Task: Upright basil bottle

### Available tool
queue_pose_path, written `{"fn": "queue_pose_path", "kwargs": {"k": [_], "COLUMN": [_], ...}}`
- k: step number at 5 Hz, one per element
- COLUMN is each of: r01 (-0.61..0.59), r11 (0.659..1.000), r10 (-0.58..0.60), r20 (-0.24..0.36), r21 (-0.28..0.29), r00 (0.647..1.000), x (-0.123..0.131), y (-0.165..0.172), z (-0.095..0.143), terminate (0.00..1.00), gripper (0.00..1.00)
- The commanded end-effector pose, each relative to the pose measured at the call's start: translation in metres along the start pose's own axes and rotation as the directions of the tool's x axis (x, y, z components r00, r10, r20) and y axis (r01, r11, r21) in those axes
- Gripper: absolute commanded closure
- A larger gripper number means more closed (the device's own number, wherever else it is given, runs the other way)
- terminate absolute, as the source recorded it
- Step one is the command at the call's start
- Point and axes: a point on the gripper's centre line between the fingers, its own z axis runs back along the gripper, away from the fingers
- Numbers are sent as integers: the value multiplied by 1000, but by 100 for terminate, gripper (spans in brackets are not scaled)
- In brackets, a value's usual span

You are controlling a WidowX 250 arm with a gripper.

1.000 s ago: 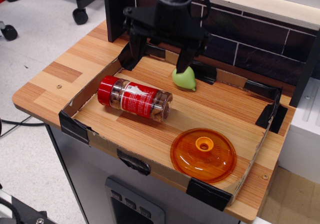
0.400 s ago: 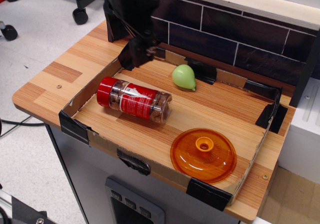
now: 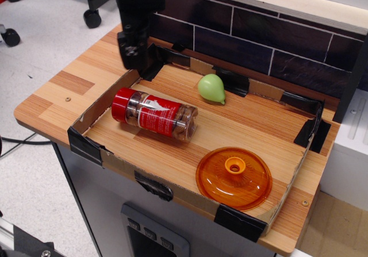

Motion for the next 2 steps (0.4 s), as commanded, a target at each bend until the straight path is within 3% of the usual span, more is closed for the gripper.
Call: {"fn": "queue_pose_path", "kwargs": {"k": [1,2], "r01": [343,380], "r11": [939,925], "r10": [-342,-379], "r20": [-29,-32], "r21": [40,23], "r00": [939,925], "x": [-15,-30], "y": [8,2], "z": [-19,-33], "terminate": [0,0], "gripper": [0,0]}}
